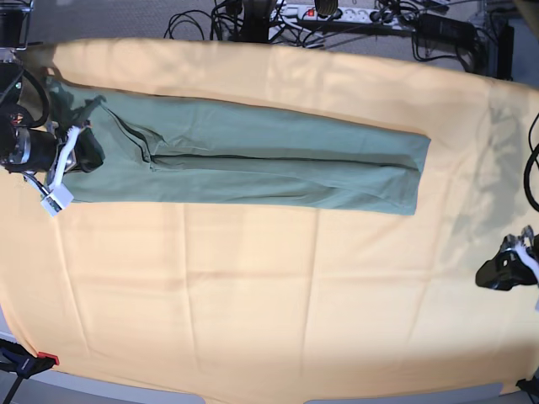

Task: Fold the T-shirt properly
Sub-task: 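Release the strip end with the left gripper and lift it away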

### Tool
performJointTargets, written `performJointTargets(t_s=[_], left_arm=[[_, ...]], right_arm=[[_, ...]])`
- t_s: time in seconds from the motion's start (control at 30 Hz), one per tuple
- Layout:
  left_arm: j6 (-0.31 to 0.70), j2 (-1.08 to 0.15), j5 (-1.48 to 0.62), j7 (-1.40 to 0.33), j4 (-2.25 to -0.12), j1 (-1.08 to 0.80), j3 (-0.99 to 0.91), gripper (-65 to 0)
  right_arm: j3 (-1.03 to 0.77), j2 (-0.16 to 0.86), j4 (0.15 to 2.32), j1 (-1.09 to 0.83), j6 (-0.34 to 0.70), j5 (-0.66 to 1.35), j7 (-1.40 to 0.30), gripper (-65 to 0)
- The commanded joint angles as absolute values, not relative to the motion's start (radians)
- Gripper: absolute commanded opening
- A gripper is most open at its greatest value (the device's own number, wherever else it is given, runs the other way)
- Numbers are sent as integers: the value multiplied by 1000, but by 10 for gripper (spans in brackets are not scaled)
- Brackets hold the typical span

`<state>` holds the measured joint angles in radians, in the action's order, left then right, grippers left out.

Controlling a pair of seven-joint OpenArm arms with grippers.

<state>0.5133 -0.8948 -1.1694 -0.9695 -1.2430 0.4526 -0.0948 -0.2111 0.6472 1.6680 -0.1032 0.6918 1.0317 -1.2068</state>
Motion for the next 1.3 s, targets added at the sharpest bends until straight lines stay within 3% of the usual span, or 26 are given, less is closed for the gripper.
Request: performJointTargets(t_s=[0.0, 0.23, 0.5, 0.8, 1.27], left_arm=[[508, -918, -1187, -955, -1254, 449, -128, -351], [507, -917, -1256, -974, -1254, 289, -231, -351], [508, -920, -1319, -996, -1254, 211, -251, -351], [514, -893, -1343, -1003, -1255, 100, -249, -351], [492, -718, -1222, -943, -1254, 75, -249, -351]], right_arm=[[-224, 655, 1680, -91, 673, 1011, -1178, -650], [-223, 573, 1680, -101, 563, 805, -1116, -650], [-223, 532, 1680, -205, 508, 645, -978, -650], [-223, 527, 1680, -218, 494, 648, -979, -650], [-223, 526, 1680, -218, 493, 654, -980, -650]])
